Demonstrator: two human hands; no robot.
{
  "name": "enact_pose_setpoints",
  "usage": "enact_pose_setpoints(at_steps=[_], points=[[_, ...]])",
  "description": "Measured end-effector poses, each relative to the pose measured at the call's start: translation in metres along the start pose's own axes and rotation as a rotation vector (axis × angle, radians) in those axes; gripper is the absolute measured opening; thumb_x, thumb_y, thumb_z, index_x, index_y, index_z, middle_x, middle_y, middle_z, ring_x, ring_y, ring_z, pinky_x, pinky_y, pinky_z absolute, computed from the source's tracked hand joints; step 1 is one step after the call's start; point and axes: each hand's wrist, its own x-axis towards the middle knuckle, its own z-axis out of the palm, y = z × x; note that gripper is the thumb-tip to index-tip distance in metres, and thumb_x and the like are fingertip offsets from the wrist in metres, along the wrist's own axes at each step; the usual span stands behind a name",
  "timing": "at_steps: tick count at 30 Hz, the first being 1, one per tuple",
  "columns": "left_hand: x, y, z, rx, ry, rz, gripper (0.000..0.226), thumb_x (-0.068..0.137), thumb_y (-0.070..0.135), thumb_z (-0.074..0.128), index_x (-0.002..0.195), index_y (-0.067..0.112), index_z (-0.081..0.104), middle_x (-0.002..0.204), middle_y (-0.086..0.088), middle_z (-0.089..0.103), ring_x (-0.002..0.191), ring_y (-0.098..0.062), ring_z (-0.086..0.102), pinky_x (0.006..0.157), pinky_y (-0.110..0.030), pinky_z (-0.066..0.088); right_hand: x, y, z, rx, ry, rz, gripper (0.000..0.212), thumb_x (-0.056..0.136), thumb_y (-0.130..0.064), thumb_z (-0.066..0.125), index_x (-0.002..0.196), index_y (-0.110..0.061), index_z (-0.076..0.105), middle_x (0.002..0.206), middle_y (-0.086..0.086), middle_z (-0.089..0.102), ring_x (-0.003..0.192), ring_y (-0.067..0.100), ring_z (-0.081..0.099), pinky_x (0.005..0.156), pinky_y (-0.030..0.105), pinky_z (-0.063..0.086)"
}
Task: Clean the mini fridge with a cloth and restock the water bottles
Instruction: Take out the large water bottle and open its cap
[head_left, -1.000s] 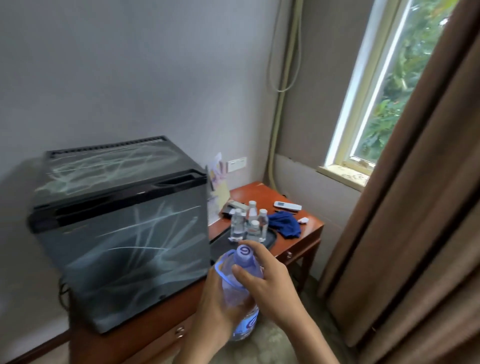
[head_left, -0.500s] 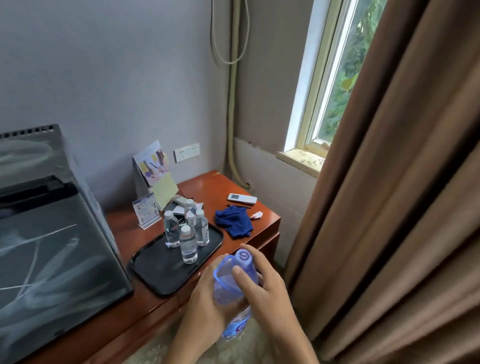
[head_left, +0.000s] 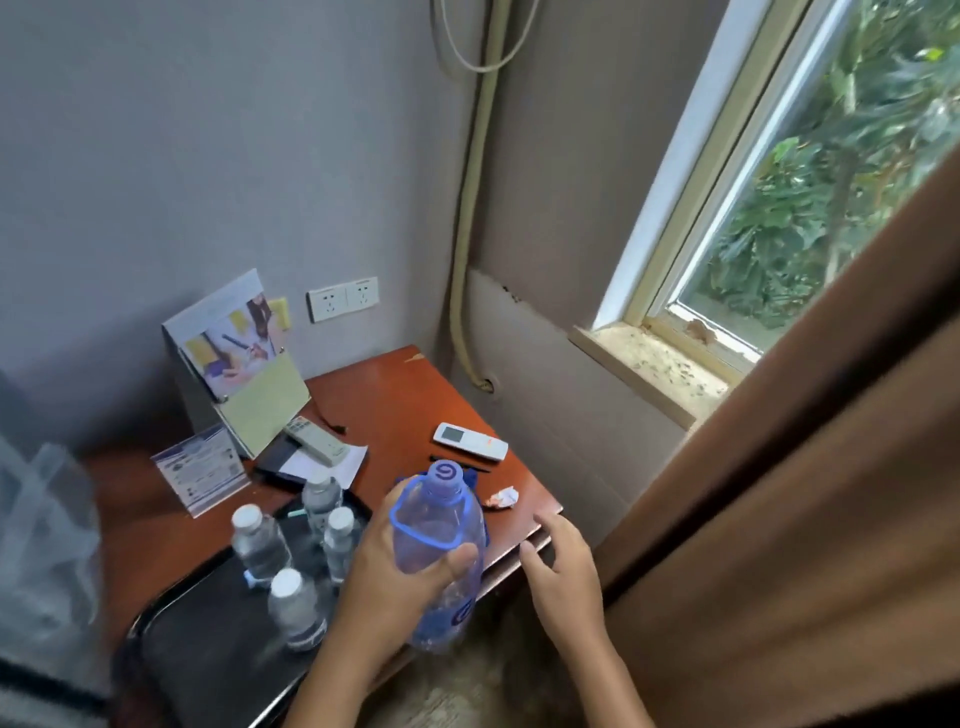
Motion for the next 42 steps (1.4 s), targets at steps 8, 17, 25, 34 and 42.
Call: enact_pose_setpoints(at_steps=[8,17,25,34,42], points=[[0.103,0.006,0.033,0.07,0.159,-0.055,0.066,0.066,0.037,0.094,0.121,0.053,0.061,0.12,0.024,0.069,0.114,0.005,0.063,0.095,-0.021,0.048,0.137,0.053,0.039,-0.376,-0.449,0.063,0.044,0.096,-0.037,0.052,0.136,-0.022,0.063,0.168,-0.005,0.02,0.15,0.017,0.027,0.117,0.035,0.031],[0.139,0.023,0.087,0.112,0.477,-0.106,0.06,0.078,0.018,0.087,0.128,0.038,0.06,0.118,0.029,0.069,0.11,0.01,0.062,0.084,-0.007,0.05,0.246,0.093,0.092,-0.657,-0.975,-0.101,0.071,0.089,-0.034,0.05,0.155,-0.011,0.037,0.17,0.003,0.008,0.154,0.032,0.014,0.123,0.045,0.023],[0.113,0.028,0.11,0.166,0.666,-0.17,0.062,0.079,0.022,0.086,0.126,0.051,0.056,0.121,0.036,0.064,0.114,0.012,0.059,0.087,-0.009,0.05,0.253,0.086,0.092,-0.409,-0.85,-0.111,0.042,0.081,-0.02,0.054,0.122,-0.011,0.06,0.128,0.007,0.056,0.122,0.033,0.053,0.101,0.042,0.047],[0.11,0.05,0.117,0.148,0.573,-0.064,0.069,0.077,0.024,0.089,0.133,0.044,0.055,0.122,0.029,0.066,0.115,0.009,0.06,0.09,-0.014,0.05,0.223,-0.041,-0.007,0.351,-0.389,-0.129,0.017,0.086,-0.018,0.075,0.079,-0.013,0.06,0.071,-0.005,0.066,0.063,0.004,0.059,0.065,0.025,0.048],[0.068,0.048,0.108,0.053,0.294,0.042,0.087,0.067,0.051,0.089,0.143,0.04,0.05,0.137,0.015,0.064,0.128,-0.007,0.059,0.109,-0.045,0.048,0.134,-0.079,-0.095,0.488,-0.355,-0.383,0.039,0.087,-0.006,0.071,0.119,-0.029,0.069,0.11,-0.011,0.073,0.106,0.01,0.068,0.094,0.036,0.056]])
